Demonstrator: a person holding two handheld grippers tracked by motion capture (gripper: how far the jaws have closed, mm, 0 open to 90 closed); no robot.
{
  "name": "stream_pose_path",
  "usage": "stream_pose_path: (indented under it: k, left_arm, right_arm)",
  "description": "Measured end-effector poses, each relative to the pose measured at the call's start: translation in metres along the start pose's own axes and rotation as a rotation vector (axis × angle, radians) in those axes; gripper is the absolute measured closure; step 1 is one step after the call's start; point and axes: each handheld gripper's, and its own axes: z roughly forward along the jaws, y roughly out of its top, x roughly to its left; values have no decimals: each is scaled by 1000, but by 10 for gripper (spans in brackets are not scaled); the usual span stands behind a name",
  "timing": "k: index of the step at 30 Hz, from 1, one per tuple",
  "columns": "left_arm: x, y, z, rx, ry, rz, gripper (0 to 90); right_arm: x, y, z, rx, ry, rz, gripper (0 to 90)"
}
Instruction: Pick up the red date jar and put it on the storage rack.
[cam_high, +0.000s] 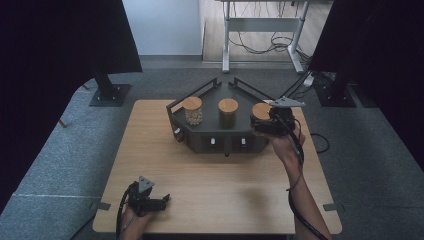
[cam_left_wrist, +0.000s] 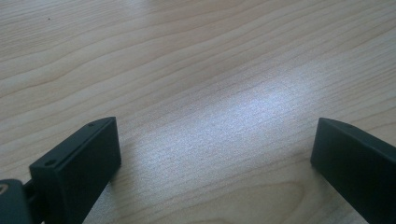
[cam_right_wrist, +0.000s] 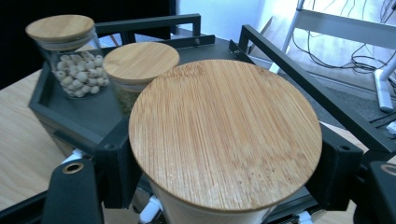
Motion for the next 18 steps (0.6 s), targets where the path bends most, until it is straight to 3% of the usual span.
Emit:
stream_pose_path:
  k: [18]
  left_arm:
    - [0,0,0,2,-1,1,14]
  right_arm:
    - [-12,12,27,4,-35,1,247]
